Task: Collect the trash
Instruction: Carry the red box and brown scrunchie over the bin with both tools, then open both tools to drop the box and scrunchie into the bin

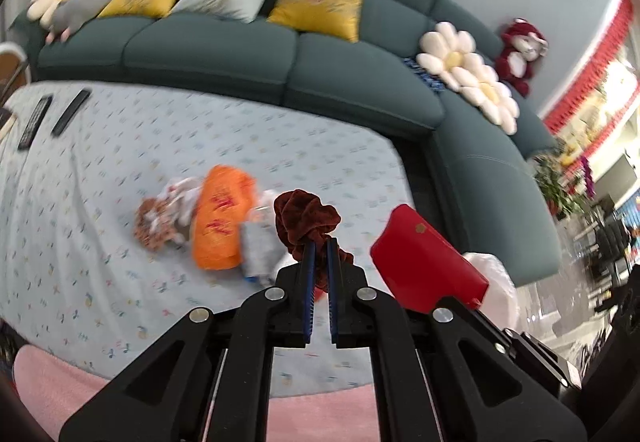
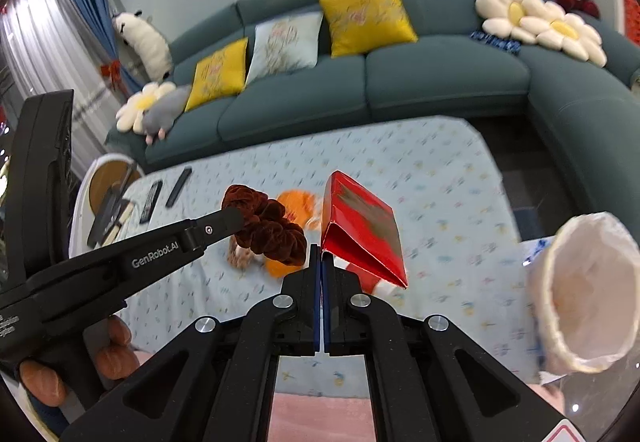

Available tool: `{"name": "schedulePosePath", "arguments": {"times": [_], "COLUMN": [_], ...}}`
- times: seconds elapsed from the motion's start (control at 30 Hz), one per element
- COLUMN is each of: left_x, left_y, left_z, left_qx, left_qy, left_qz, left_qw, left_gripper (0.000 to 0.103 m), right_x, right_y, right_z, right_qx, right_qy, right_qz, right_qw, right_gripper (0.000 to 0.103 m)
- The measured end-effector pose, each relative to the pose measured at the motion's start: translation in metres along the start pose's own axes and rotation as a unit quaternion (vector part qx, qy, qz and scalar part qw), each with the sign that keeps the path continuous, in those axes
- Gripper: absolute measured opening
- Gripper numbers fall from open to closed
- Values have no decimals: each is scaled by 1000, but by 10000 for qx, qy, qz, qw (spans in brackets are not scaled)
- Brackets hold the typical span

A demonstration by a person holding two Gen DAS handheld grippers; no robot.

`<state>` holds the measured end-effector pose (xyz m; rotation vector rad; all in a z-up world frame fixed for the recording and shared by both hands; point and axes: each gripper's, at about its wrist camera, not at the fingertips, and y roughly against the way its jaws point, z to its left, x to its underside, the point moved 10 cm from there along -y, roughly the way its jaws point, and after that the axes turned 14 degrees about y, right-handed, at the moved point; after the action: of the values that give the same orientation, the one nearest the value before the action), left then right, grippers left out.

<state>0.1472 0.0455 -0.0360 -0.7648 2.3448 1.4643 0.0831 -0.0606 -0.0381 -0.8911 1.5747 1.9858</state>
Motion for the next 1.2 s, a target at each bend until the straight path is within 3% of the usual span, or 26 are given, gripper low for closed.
{"name": "schedulePosePath", "arguments": {"times": [0.2, 0.37, 0.67, 0.87, 1.2], "left_x": [19, 39, 101, 142, 178], "left_y": [14, 11, -21, -56, -103], "left_z": [-68, -119, -207, -240, -257], "left_qx": [522, 730, 1032, 1082, 922], "left_qy": [-356, -739, -1364, -1597, -1716], "left_qz": [96, 198, 726, 1181, 1554], "left_qw": [9980, 9944, 9826, 9741, 9685], "left_gripper": [5, 5, 5, 5, 7], "right_x": [1, 14, 67, 109, 150], "right_y": [42, 67, 89, 87, 70], "right_z": [-49, -97, -199, -247, -282], "right_qx": [339, 724, 1244, 1424, 1444], "right_qy": [-259, -518, -1346, -1815, -2141], "right_qz": [-317, -448, -327, -117, 156], "right_qw": [9986, 9950, 9825, 9730, 9660], "right_gripper": [1, 1, 1, 1, 1]}}
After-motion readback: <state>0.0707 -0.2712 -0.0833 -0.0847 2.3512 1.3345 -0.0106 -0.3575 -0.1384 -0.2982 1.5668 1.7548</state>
